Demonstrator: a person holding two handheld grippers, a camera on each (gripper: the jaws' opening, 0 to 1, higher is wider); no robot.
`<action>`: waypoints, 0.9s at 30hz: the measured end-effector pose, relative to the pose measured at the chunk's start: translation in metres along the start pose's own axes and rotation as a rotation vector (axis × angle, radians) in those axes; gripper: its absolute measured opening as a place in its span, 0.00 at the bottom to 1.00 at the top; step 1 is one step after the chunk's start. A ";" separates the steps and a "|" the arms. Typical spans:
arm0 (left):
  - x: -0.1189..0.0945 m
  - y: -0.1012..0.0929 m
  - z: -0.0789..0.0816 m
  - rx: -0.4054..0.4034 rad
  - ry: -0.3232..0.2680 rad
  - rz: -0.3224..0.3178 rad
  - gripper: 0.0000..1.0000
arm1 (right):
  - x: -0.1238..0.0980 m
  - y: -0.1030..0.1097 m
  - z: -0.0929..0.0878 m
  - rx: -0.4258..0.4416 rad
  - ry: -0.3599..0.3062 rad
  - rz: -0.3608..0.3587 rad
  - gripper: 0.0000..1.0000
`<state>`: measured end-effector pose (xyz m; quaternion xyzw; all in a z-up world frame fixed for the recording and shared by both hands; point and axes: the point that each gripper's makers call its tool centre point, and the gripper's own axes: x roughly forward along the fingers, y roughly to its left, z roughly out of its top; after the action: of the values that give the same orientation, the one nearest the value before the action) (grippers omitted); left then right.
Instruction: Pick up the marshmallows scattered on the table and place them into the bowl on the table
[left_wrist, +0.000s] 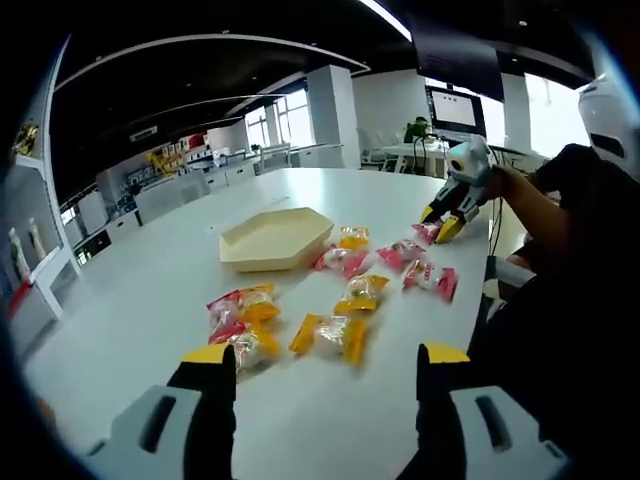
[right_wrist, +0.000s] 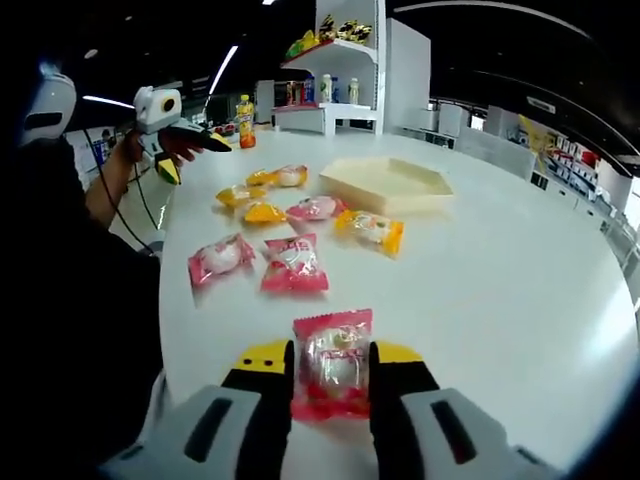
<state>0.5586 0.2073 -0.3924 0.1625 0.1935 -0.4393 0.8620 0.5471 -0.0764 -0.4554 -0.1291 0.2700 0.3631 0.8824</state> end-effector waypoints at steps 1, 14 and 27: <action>0.000 0.000 0.000 0.001 0.002 0.001 0.73 | 0.000 0.000 0.000 0.003 0.000 -0.004 0.28; -0.001 0.001 -0.001 -0.001 0.002 0.005 0.72 | 0.001 -0.002 0.001 0.003 0.003 -0.027 0.24; -0.001 0.002 -0.002 -0.003 0.003 0.005 0.72 | 0.001 -0.003 0.002 0.008 -0.001 -0.026 0.22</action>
<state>0.5594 0.2100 -0.3940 0.1623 0.1952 -0.4367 0.8631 0.5505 -0.0771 -0.4545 -0.1291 0.2695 0.3507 0.8875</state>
